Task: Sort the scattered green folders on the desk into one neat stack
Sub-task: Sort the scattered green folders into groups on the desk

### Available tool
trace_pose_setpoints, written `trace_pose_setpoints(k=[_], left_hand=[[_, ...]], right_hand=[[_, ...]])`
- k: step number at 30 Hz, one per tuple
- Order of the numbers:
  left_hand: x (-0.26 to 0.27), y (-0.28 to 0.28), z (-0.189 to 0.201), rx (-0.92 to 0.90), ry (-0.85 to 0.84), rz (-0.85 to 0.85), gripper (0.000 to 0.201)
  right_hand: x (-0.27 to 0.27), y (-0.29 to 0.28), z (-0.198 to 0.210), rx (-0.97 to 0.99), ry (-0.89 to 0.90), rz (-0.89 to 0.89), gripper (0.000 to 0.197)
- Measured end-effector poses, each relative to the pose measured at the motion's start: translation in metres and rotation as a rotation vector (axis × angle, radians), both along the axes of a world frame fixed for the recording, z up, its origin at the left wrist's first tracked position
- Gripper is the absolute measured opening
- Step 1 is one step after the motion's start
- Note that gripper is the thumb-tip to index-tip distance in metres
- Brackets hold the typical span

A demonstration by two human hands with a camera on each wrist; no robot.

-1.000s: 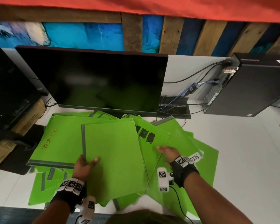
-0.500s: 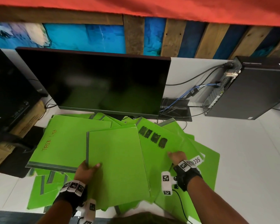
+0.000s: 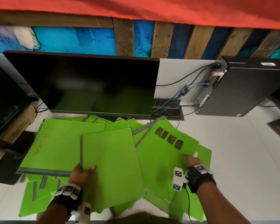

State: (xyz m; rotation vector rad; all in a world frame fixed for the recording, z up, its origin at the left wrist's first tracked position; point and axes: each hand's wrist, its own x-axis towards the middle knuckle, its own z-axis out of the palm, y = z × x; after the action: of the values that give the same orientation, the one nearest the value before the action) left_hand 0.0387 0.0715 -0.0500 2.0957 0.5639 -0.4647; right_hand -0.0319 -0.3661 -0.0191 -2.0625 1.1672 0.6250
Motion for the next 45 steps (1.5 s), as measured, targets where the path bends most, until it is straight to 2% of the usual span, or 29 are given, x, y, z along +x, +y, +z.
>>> trace_pose_setpoints(k=[2, 4, 7, 9, 11, 12, 14, 16, 18, 20, 22, 26, 33, 37, 40, 45], left_hand=[[-0.002, -0.001, 0.001, 0.010, -0.010, -0.012, 0.037], [-0.003, -0.003, 0.003, 0.020, -0.014, -0.021, 0.038], [-0.005, -0.005, 0.007, 0.033, -0.010, -0.026, 0.039], [-0.005, -0.006, 0.008, 0.040, -0.008, -0.035, 0.041], [-0.005, -0.007, 0.010, 0.037, -0.002, -0.030, 0.043], [-0.006, -0.007, 0.010, 0.041, -0.008, -0.032, 0.044], [-0.005, -0.006, 0.009, 0.050, 0.003, -0.027, 0.047], [-0.003, -0.003, 0.006, 0.051, 0.008, -0.035, 0.050], [-0.003, -0.001, 0.005, 0.056, 0.026, -0.047, 0.062], [-0.002, 0.000, 0.001, 0.103, 0.058, -0.071, 0.076], [-0.001, 0.000, -0.001, 0.132, 0.061, -0.082, 0.077], [0.001, -0.001, 0.002, 0.156, 0.080, -0.097, 0.078], [0.001, 0.000, -0.003, 0.156, 0.085, -0.084, 0.083], [0.001, 0.001, -0.005, 0.144, 0.087, -0.082, 0.083], [0.002, 0.002, -0.007, 0.139, 0.072, -0.077, 0.073], [0.005, 0.002, -0.011, 0.149, 0.055, -0.095, 0.072]], right_hand=[[-0.011, 0.001, 0.004, 0.041, 0.016, 0.117, 0.056], [-0.024, 0.006, 0.010, 0.002, -0.021, 0.239, 0.081], [-0.034, 0.011, 0.008, 0.027, -0.072, 0.230, 0.090], [-0.027, 0.008, 0.005, 0.067, -0.130, 0.125, 0.078], [-0.015, 0.005, 0.006, 0.191, -0.187, -0.164, 0.055], [-0.010, 0.005, 0.005, 0.251, -0.230, -0.303, 0.051], [-0.005, 0.002, -0.001, 0.234, -0.355, -0.412, 0.048], [-0.008, -0.002, -0.004, 0.218, -0.449, -0.534, 0.056], [-0.012, -0.008, -0.006, 0.211, -0.473, -0.554, 0.066], [-0.014, -0.011, -0.002, 0.166, -0.484, -0.520, 0.064], [-0.014, -0.012, -0.001, 0.092, -0.520, -0.502, 0.053], [-0.016, -0.009, -0.004, -0.008, -0.562, -0.477, 0.044], [-0.036, -0.024, 0.004, 0.080, -0.699, -0.676, 0.046], [-0.056, -0.052, 0.001, 0.005, -0.567, -0.598, 0.048], [-0.071, -0.065, -0.003, -0.006, -0.441, -0.540, 0.057], [-0.072, -0.045, -0.026, -0.083, -0.128, -0.481, 0.070]])
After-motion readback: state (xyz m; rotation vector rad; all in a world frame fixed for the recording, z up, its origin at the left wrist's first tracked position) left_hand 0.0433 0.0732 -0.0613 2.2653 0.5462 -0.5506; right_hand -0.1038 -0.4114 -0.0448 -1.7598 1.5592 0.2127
